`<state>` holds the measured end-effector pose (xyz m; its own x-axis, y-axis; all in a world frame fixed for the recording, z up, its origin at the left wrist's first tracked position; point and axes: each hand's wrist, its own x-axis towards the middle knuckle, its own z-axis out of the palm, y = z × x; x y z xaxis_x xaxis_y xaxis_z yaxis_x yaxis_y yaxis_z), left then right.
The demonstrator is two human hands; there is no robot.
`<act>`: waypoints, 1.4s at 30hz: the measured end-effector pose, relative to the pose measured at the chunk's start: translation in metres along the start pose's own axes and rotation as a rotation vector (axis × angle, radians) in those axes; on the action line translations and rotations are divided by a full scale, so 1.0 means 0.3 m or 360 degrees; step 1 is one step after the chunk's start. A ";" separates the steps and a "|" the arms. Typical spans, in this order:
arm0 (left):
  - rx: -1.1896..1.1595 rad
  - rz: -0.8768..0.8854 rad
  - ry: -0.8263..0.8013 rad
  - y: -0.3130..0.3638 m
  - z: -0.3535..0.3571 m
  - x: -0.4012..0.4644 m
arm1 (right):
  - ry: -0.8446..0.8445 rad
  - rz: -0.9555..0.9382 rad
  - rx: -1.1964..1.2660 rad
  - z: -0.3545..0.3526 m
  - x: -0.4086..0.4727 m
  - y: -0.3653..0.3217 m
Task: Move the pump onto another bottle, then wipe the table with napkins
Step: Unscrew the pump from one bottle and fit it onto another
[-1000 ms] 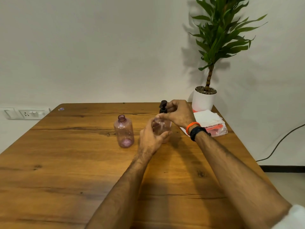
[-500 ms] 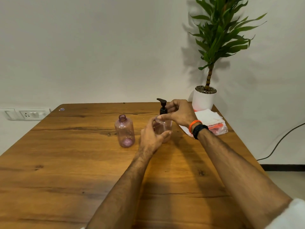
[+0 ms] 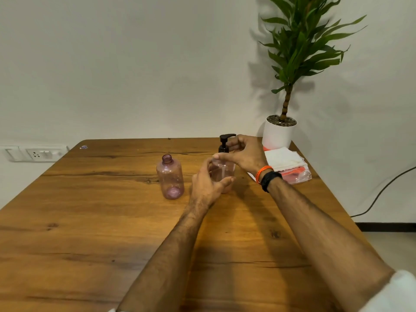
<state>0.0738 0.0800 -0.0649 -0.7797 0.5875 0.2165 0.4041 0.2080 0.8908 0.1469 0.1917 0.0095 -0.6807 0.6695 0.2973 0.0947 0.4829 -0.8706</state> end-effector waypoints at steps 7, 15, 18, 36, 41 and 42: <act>-0.0009 -0.0038 -0.0014 0.003 0.000 0.001 | -0.0126 0.0029 -0.0087 0.006 -0.003 0.000; -0.0049 -0.0039 -0.0019 0.006 -0.003 -0.004 | -0.0106 0.0083 0.0146 -0.011 0.000 0.021; -0.0028 -0.0048 0.0001 0.007 0.001 -0.003 | -0.0001 0.0040 -0.0064 0.010 -0.001 0.013; -0.0056 -0.0035 -0.0018 0.005 -0.002 -0.003 | -0.0249 -0.0106 -0.0100 -0.014 -0.002 0.019; -0.0078 -0.0044 -0.0019 0.004 -0.005 -0.005 | -0.0225 -0.0076 0.0067 -0.030 0.000 0.018; -0.0074 -0.0040 -0.0012 0.004 -0.005 -0.005 | -0.0161 -0.0051 0.0053 -0.022 0.003 0.016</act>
<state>0.0748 0.0784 -0.0635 -0.7857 0.5884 0.1912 0.3617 0.1861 0.9135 0.1514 0.1983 0.0082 -0.7530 0.5928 0.2855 0.0488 0.4831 -0.8742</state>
